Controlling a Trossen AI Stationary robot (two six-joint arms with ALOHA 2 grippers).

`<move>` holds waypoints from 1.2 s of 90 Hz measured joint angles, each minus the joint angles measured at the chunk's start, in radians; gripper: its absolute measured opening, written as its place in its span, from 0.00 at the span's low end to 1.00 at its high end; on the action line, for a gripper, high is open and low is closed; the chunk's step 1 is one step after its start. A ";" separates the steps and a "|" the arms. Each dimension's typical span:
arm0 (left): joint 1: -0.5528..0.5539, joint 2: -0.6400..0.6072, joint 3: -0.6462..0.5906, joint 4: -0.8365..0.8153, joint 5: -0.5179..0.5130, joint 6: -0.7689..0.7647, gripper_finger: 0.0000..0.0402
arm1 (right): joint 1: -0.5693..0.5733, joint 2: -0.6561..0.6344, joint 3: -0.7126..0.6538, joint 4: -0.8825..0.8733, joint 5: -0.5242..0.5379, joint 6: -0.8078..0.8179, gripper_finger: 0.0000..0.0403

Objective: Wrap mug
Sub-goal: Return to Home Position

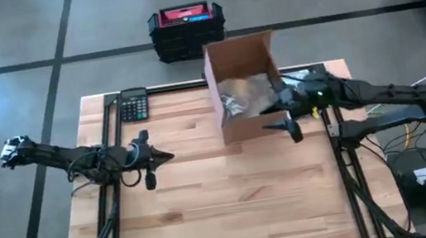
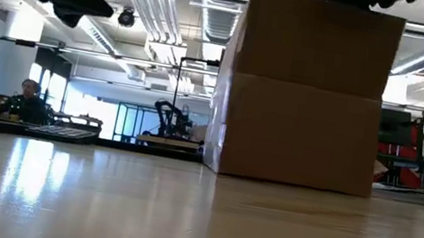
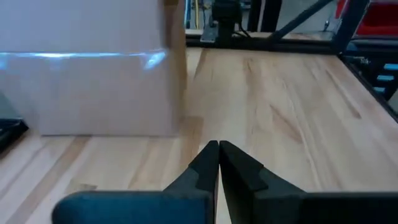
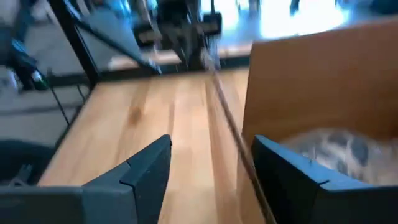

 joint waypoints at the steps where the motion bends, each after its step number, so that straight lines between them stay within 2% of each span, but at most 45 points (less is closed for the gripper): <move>1: 0.001 -0.004 -0.003 0.002 0.000 -0.001 0.00 | 0.001 -0.007 -0.012 0.015 0.000 0.000 0.49; 9: 0.004 -0.032 -0.015 0.000 0.000 -0.009 0.00 | 0.006 -0.058 -0.086 0.114 -0.007 0.007 0.47; 19: 0.004 -0.056 -0.015 0.001 0.000 -0.003 0.00 | 0.005 -0.102 -0.110 0.172 -0.002 0.001 0.44; 43: 0.006 -0.068 -0.006 0.002 -0.002 0.009 0.00 | 0.004 -0.117 -0.019 0.220 0.002 -0.071 0.39; 48: 0.006 -0.068 -0.007 0.001 -0.002 0.009 0.00 | 0.004 -0.116 -0.007 0.217 -0.035 -0.063 0.38; 67: 0.006 -0.056 -0.008 0.000 -0.002 0.009 0.00 | 0.025 -0.103 -0.005 0.170 -0.299 0.032 0.32; 79: 0.007 -0.052 -0.008 0.001 -0.003 0.009 0.00 | 0.092 -0.040 -0.022 0.106 -0.308 0.013 0.24; 85: 0.007 -0.051 -0.008 0.001 -0.003 0.009 0.00 | 0.133 0.002 -0.034 0.124 -0.243 -0.052 0.18; 94: 0.007 -0.047 -0.009 0.001 -0.013 0.009 0.00 | 0.200 0.082 -0.037 0.157 -0.040 -0.124 0.09; 97: 0.007 -0.045 -0.009 0.001 -0.015 0.008 0.00 | 0.221 0.104 -0.048 0.132 0.002 -0.097 0.07; 108: 0.007 -0.043 -0.009 -0.002 -0.023 0.007 0.00 | 0.252 0.153 -0.053 0.120 0.184 -0.206 0.01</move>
